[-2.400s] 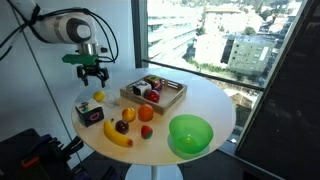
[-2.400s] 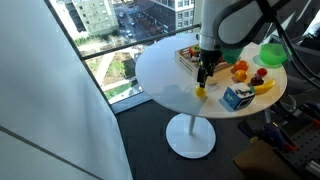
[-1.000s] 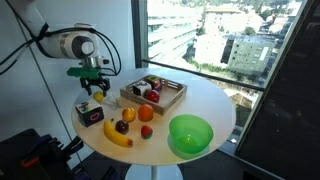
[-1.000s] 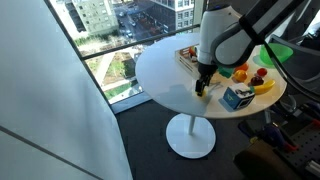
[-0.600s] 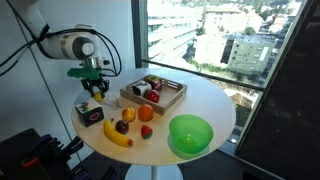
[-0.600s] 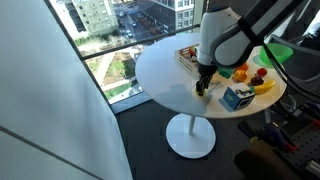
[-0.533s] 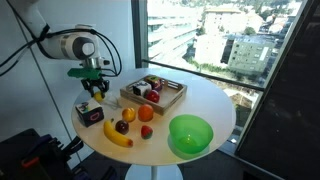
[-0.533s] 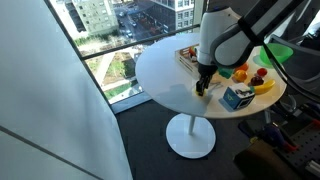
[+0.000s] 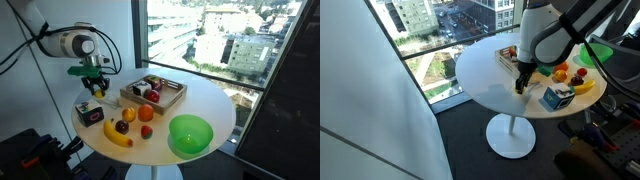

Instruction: Put the yellow ball into the bowl

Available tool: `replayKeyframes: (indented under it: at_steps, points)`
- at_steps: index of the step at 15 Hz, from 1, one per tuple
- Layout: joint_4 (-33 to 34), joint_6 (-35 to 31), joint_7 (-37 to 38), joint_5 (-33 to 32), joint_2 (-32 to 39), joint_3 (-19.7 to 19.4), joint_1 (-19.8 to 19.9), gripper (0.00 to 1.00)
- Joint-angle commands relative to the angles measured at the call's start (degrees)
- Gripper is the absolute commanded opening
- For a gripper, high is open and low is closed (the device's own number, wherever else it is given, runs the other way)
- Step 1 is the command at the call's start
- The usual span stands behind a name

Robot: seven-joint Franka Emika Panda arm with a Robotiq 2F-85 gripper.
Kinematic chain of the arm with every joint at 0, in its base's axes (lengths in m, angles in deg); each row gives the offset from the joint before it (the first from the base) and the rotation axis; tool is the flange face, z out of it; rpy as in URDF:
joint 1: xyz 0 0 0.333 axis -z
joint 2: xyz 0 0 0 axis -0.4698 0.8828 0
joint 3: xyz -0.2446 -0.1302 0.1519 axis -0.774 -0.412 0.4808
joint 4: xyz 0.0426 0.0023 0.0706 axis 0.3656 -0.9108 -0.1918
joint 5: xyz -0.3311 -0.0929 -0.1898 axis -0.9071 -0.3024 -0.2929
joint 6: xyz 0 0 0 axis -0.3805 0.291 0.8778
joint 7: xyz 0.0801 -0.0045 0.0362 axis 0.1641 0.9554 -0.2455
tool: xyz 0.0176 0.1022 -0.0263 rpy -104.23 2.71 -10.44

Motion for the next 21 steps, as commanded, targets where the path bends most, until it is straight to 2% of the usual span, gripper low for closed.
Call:
replayKeyframes:
  at_steps: [1, 11, 21]
  points:
    - [-0.3, 2.4, 0.8, 0.6, -3.3, 0.3, 0.3, 0.35]
    - [-0.2, 14.3, 1.2, 4.2, -10.7, -0.2, 2.4, 0.35]
    - [-1.1, 19.9, 4.5, 4.8, -18.4, -3.3, 6.2, 0.35]
